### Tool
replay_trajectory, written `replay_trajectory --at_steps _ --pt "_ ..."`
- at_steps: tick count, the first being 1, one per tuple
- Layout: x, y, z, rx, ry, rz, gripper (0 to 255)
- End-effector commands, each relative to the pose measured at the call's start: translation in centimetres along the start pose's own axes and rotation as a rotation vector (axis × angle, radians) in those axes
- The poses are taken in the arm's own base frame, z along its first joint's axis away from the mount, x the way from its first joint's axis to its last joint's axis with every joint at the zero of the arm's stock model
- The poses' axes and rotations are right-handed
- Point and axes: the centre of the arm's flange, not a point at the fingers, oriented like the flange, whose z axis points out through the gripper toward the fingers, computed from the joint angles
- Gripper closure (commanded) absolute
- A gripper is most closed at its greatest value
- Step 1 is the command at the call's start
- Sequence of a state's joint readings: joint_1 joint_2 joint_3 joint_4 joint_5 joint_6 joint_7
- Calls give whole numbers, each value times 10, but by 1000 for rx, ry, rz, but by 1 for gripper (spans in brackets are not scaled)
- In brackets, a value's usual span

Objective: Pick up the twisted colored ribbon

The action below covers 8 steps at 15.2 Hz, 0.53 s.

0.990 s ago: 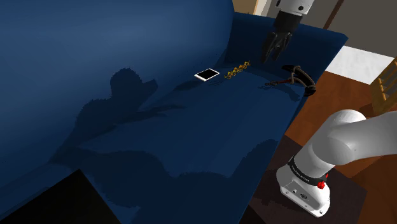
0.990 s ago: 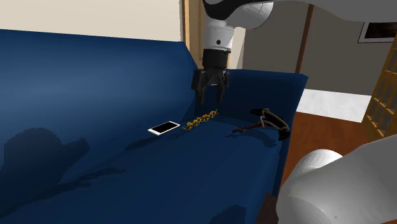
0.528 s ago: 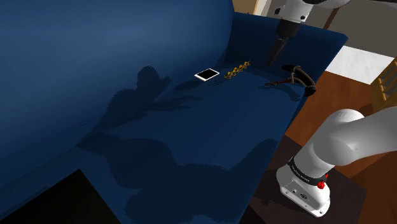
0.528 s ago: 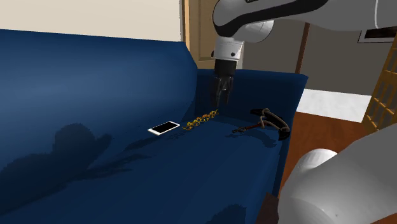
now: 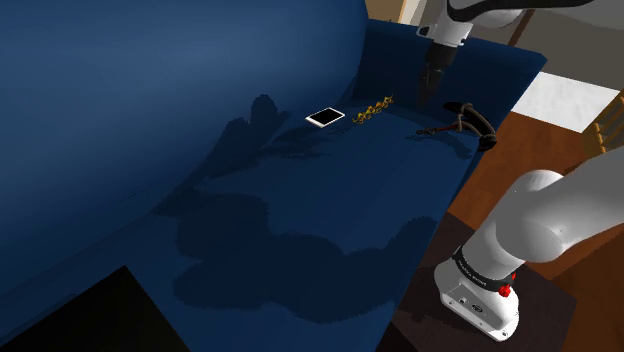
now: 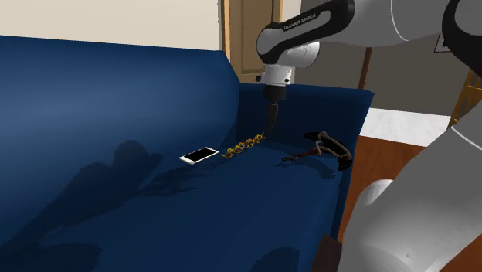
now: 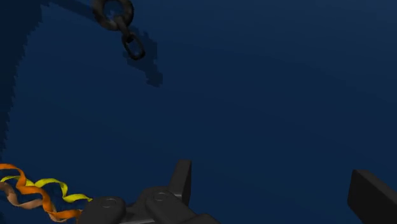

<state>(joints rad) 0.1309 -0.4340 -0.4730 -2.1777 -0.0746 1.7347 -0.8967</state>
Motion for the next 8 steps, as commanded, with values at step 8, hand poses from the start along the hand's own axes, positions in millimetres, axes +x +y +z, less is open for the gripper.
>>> replay_trajectory --at_steps 8 --pt "35 112 37 19 -27 -372 0"
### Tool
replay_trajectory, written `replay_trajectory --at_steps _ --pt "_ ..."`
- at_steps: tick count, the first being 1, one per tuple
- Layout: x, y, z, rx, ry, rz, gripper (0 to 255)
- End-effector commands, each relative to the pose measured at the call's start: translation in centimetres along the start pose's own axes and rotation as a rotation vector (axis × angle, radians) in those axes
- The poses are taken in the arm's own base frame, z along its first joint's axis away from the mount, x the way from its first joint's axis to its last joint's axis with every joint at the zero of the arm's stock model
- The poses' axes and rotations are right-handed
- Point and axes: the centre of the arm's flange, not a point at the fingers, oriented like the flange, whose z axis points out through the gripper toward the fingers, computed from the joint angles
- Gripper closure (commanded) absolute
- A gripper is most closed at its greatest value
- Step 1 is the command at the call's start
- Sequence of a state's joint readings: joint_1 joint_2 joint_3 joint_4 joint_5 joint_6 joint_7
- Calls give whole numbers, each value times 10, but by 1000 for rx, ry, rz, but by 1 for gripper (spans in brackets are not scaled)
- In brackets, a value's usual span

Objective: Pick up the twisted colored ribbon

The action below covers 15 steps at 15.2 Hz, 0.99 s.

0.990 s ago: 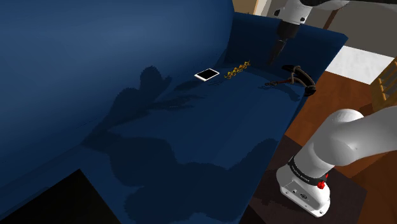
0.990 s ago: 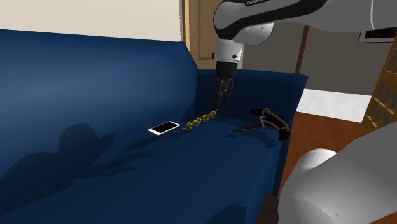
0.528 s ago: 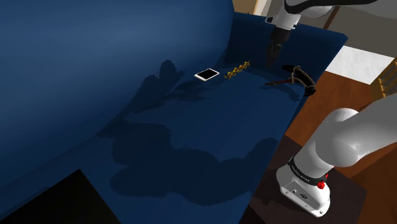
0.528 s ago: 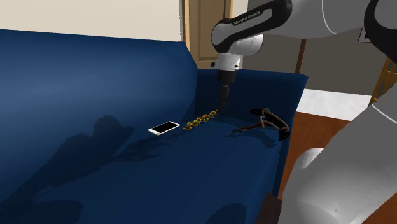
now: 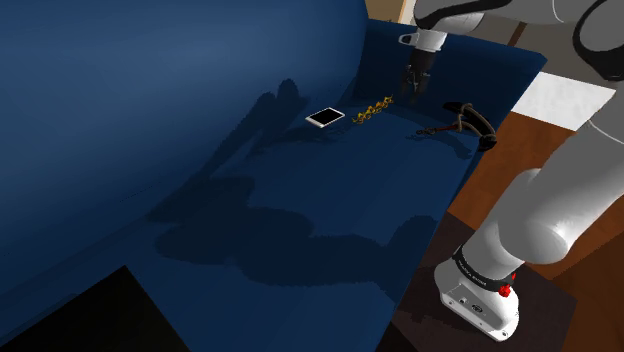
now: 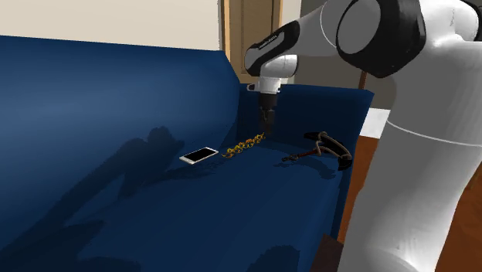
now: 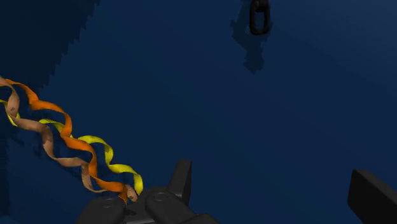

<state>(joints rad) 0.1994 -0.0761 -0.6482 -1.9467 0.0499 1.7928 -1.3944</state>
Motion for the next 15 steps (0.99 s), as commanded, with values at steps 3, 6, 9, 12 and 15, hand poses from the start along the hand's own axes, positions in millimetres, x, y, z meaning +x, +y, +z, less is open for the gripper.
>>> replay_trajectory --at_steps 3,6,9,12,15 --pt "10 53 17 8 -12 -171 0" --pt "22 89 29 15 -21 -291 0" --pt "40 124 42 22 -29 -412 0" --pt "51 144 55 27 -34 -483 0" --pt "50 146 71 27 -34 -483 0"
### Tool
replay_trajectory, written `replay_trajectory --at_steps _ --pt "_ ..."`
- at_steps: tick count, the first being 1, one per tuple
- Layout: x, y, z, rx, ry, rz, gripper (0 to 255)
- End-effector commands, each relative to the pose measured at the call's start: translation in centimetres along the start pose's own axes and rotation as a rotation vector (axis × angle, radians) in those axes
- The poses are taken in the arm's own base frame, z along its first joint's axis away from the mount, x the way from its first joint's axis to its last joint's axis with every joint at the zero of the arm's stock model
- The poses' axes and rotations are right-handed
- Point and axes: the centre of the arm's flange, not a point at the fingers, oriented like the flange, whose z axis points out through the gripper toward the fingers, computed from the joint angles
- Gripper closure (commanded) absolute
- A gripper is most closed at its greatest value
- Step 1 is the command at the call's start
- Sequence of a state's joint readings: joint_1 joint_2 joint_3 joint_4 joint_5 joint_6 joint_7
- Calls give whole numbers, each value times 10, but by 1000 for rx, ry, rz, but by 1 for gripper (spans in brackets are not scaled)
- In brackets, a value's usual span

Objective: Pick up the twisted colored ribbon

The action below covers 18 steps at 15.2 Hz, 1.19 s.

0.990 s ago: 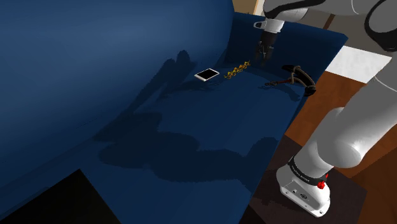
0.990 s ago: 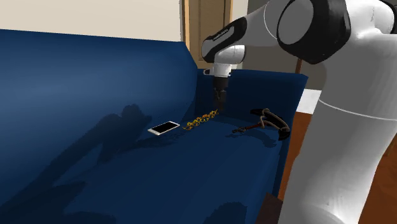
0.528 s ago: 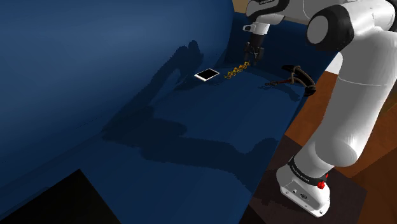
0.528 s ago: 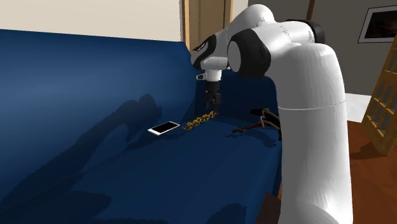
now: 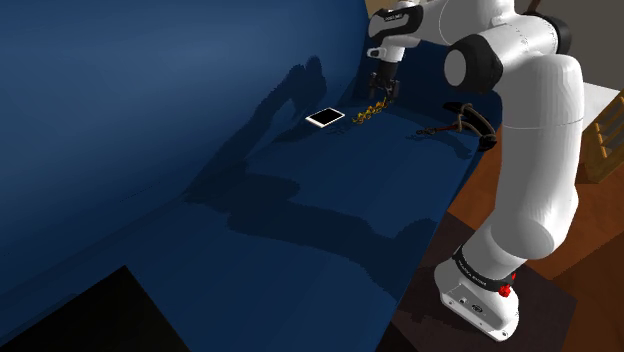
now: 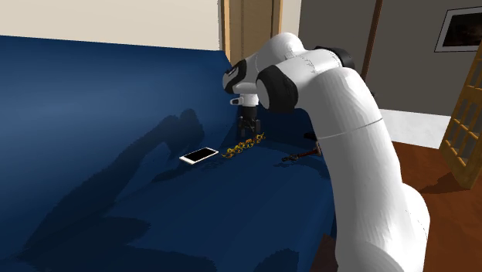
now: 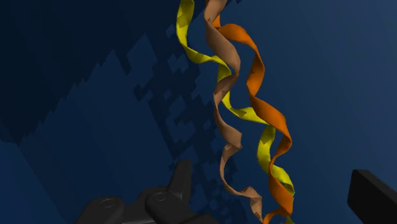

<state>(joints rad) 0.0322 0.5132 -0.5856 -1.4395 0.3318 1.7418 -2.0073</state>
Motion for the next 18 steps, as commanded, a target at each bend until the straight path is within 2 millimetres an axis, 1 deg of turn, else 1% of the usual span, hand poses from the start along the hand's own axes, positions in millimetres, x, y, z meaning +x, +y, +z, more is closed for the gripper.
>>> replay_trajectory --at_steps 1,3,5,6,15,18 --pt "-1 2 10 0 0 -3 0" --pt "-2 3 21 0 0 -3 0" --pt "-2 3 24 0 0 -3 0" --pt "-2 3 24 0 0 -3 255" --pt "-2 3 24 0 0 -3 255" --pt "-1 2 8 0 0 -3 255"
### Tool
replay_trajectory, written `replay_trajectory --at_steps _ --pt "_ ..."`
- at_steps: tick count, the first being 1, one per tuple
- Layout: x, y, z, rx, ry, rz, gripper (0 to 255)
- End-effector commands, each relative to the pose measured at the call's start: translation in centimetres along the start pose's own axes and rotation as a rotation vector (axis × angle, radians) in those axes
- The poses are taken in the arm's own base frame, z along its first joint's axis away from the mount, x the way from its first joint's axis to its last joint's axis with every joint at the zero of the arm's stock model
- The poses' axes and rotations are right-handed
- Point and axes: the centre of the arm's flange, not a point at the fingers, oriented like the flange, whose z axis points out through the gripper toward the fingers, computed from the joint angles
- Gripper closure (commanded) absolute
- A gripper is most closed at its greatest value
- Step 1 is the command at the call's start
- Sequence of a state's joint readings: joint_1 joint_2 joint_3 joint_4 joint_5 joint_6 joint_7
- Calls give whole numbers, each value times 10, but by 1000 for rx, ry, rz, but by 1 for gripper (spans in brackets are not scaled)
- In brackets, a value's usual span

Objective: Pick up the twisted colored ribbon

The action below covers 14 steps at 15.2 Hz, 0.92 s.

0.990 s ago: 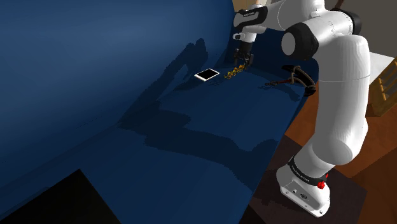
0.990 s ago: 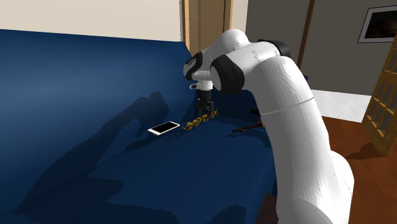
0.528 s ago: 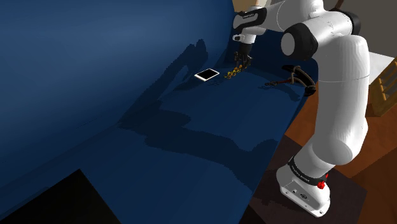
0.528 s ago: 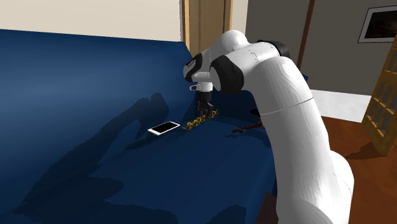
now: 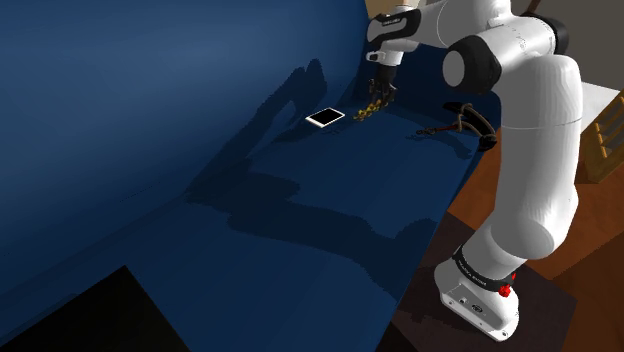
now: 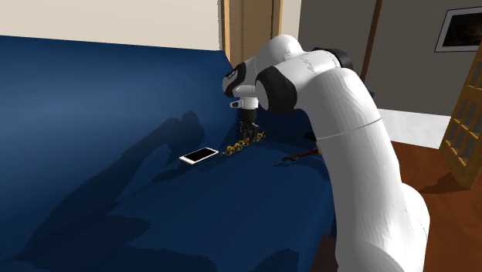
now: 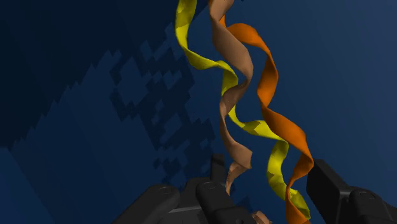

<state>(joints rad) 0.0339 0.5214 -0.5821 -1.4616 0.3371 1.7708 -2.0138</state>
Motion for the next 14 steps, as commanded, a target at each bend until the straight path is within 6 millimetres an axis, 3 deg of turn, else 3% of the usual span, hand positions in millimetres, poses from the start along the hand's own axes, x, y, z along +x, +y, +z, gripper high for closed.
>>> replay_trajectory --at_steps 1,12,14 --pt "0 -1 -10 0 0 0 255" --pt "6 -6 -68 0 0 0 255" --pt "6 -6 -69 0 0 0 255"
